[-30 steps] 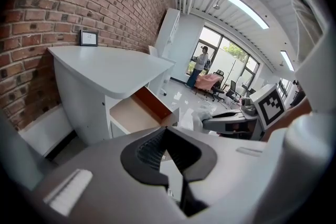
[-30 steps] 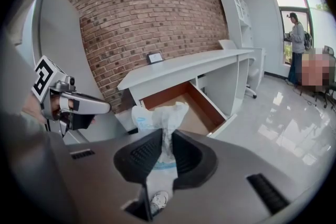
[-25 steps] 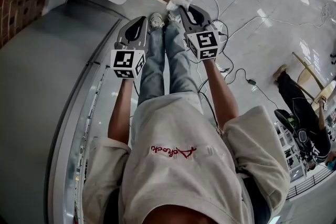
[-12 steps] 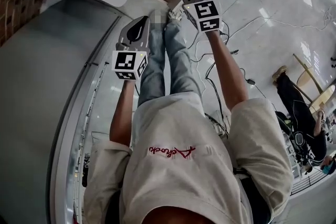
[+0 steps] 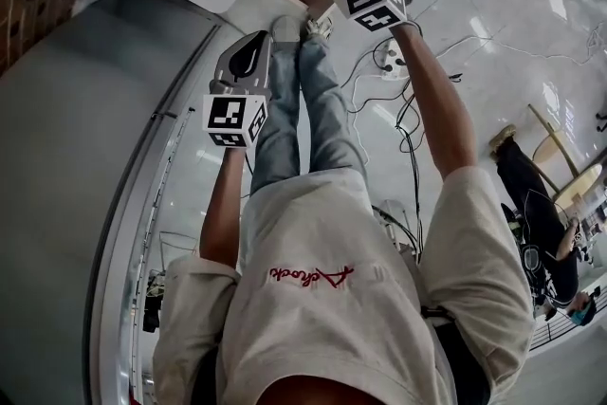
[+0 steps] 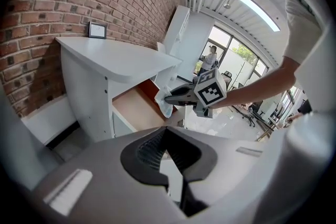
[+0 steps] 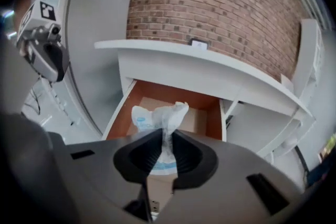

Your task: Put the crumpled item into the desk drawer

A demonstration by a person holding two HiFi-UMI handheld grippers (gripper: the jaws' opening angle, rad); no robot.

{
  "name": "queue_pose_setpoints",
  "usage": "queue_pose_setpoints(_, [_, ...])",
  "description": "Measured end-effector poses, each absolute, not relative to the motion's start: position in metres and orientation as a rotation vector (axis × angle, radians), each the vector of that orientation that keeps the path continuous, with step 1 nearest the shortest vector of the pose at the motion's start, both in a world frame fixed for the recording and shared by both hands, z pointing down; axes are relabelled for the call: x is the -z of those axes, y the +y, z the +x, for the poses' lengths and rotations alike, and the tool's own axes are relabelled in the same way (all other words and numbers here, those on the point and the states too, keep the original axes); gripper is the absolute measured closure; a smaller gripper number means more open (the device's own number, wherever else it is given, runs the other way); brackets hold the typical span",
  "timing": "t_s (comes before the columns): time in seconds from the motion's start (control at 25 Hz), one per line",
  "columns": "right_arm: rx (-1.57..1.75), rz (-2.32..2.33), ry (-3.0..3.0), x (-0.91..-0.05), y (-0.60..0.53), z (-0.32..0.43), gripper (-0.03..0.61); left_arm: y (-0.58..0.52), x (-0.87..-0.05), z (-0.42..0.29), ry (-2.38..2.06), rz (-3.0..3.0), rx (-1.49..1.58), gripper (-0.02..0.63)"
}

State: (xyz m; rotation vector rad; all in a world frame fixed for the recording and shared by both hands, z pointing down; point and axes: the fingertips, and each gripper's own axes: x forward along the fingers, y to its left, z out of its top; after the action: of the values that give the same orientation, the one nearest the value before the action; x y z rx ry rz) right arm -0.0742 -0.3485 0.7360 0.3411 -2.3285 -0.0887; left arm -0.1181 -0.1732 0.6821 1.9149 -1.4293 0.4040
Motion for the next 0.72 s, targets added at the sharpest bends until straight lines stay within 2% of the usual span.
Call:
queue_pose_setpoints(0.4, [0.574,-0.234,-2.089,-0.792,-0.316,-0.101,0.517,-0.162,-0.694,-0.121,-1.426,1.875,-0.423,0.604])
queue_pose_setpoints(0.72, [0.567,-0.397,-1.955,-0.844,-0.302,-0.103,0.517,-0.159,-0.697,-0.12,-1.433,1.863,-0.424,0.604])
